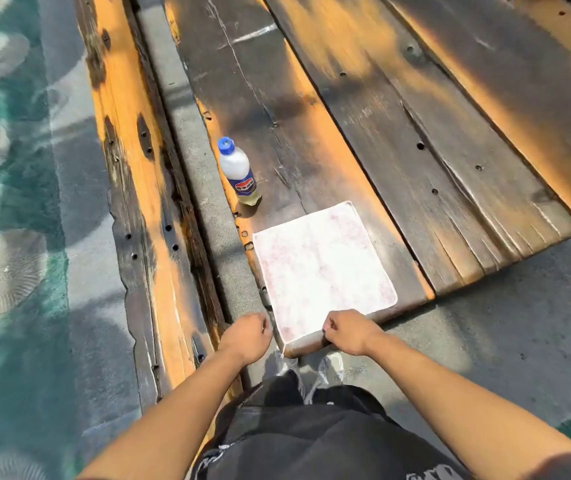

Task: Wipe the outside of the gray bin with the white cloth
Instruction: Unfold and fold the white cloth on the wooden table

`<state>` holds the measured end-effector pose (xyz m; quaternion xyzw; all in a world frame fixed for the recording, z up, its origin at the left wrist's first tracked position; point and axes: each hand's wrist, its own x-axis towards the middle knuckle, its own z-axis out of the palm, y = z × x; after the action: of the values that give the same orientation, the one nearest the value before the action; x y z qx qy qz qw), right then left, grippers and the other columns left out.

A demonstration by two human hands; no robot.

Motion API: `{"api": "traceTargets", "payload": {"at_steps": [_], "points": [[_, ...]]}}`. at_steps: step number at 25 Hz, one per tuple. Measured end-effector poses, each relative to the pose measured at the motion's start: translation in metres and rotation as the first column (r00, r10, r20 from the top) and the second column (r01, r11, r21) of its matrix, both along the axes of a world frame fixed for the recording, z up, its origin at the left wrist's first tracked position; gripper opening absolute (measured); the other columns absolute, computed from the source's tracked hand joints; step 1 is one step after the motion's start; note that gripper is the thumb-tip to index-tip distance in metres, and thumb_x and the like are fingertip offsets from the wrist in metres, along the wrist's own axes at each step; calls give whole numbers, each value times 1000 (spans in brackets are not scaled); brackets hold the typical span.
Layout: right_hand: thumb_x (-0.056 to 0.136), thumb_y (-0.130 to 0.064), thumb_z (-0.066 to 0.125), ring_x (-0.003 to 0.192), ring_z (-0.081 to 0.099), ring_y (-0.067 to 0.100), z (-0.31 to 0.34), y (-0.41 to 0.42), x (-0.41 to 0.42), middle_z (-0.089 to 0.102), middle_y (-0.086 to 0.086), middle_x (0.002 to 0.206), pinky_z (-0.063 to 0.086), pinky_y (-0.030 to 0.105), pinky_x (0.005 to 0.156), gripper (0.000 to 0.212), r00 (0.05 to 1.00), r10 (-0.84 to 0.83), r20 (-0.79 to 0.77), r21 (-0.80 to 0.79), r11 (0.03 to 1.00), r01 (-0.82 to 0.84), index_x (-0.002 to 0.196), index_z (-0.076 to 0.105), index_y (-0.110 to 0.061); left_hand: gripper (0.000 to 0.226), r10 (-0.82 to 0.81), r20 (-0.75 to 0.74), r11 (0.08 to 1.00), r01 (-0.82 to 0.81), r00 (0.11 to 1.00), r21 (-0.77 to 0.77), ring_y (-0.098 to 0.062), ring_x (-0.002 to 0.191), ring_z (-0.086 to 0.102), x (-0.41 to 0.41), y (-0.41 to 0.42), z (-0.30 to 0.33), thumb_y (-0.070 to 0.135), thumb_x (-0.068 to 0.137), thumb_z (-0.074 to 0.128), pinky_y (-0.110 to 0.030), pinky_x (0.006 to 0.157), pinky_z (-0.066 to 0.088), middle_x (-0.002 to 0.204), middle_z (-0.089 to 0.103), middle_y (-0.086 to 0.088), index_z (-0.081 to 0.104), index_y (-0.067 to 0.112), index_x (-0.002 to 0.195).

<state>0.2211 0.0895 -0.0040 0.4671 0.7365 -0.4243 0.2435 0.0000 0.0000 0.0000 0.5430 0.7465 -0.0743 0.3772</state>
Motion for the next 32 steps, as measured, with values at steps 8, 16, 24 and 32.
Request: {"api": "traceTargets", "payload": {"at_steps": [8,16,24,32], "points": [[95,-28,46,106,64,27,-9,58,-33,68,6,119,53,39,93,30,993,-92,76,80,993,86,117,63,-17,16,-10,33,995,6,999,98,-33,104,63,-39,73,-16,14,92,51,-34,80,45,111,62,-14,58,7,105],[98,-25,45,114,53,30,-20,98,-33,54,10,124,48,38,90,34,994,18,111,306,951,-51,127,57,-11,37,-68,-4,996,68,998,65,-30,123,50,-67,125,-40,19,89,51,-43,101,48,125,55,-9,63,12,124],[95,-17,48,115,55,34,-34,193,-25,53,13,124,48,40,86,29,995,83,63,375,922,-101,122,54,-6,49,24,-157,999,-18,987,39,-32,122,48,-49,163,-49,24,87,59,-46,98,50,130,47,-12,53,10,133],[90,-18,56,113,48,32,-52,263,-25,49,14,122,51,43,88,35,987,158,13,498,856,-143,123,55,-8,55,226,-219,974,-217,949,66,-39,122,49,-49,192,-57,22,87,64,-51,100,49,128,50,-17,50,5,138]]}}
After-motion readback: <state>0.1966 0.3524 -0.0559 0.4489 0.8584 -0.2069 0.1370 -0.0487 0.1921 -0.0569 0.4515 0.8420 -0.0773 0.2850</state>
